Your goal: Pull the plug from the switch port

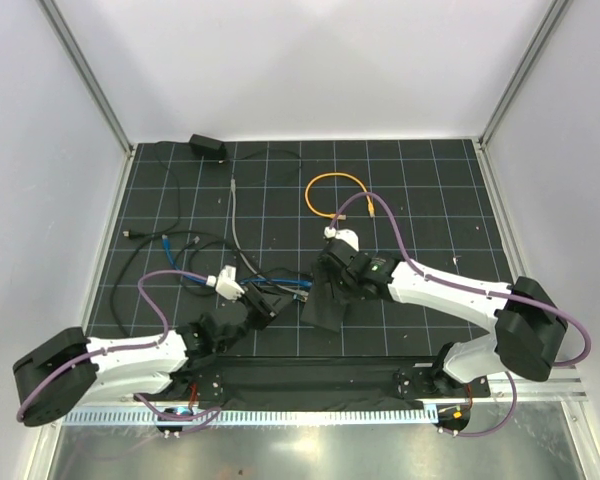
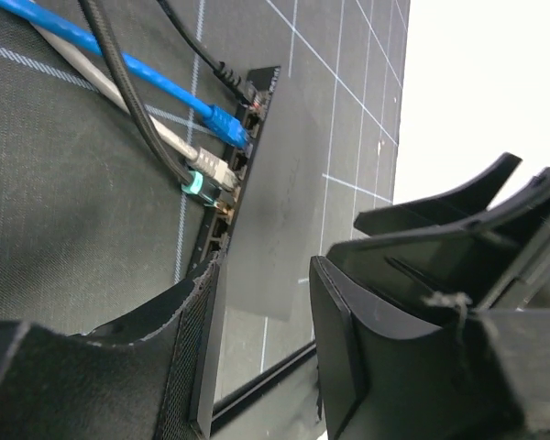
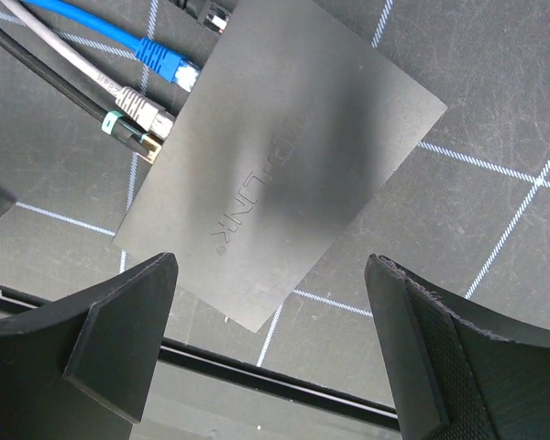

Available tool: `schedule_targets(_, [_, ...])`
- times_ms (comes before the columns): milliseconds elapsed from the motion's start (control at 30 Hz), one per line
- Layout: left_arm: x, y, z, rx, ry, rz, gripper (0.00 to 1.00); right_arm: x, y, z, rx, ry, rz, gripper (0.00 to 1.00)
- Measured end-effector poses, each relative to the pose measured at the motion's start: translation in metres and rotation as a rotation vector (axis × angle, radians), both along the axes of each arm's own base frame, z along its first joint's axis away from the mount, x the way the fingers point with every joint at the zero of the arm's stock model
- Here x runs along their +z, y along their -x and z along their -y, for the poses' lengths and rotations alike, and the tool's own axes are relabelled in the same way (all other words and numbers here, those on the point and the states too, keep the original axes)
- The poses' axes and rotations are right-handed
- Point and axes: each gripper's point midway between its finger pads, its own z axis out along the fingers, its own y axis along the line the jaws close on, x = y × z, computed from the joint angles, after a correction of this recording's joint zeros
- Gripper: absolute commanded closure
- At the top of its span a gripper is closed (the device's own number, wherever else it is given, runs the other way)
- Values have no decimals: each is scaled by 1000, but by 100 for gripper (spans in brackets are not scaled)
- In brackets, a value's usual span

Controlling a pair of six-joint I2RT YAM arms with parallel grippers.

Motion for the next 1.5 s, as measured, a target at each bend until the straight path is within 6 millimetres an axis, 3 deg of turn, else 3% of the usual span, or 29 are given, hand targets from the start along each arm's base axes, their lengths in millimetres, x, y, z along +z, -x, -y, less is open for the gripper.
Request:
schedule_targets(300, [-12, -7, 3, 47, 14, -18, 64, 3, -5, -5, -4, -8, 4, 8])
schedule_targets(667, [-44, -8, 7, 62, -7, -65, 63, -3, -10, -8, -12, 1, -8, 8])
schedule_targets(1500, [-55, -20, 31, 101, 114, -111, 59, -15, -15, -6, -32, 23, -29, 8])
